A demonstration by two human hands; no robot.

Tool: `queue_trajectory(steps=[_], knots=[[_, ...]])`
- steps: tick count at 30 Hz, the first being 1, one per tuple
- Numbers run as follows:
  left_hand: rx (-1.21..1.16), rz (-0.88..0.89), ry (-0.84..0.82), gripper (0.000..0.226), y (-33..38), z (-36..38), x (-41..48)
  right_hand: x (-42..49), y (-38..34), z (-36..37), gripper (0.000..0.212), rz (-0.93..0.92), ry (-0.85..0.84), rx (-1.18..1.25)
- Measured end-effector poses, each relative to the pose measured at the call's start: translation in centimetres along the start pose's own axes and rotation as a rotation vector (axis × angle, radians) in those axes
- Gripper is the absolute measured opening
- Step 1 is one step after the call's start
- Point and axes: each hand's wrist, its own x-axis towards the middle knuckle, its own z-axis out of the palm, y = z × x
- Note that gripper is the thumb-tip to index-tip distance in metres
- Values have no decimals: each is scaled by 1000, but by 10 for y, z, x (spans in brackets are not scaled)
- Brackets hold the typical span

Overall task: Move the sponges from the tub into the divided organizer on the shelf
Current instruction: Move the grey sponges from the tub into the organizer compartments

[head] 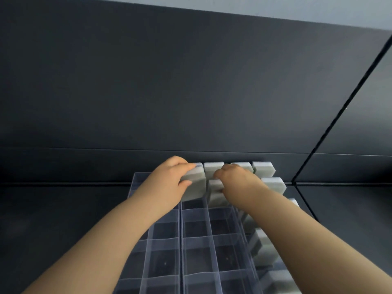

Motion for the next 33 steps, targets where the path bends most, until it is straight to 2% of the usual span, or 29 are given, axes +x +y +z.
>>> queue_trajectory(steps=[5, 13, 17, 23, 33], knots=[[24, -43, -55, 41, 4, 5, 4, 2, 0, 6, 39, 21, -75, 5], [21, -61, -71, 40, 1, 10, 8, 3, 5, 9, 38, 11, -85, 16], [20, -92, -138, 40, -6, 22, 11, 4, 6, 10, 34, 14, -74, 28], [41, -91, -228, 40, -17, 46, 11, 6, 4, 10, 39, 32, -102, 48], [60, -91, -216, 40, -22, 56, 14, 4, 2, 6, 40, 35, -109, 45]])
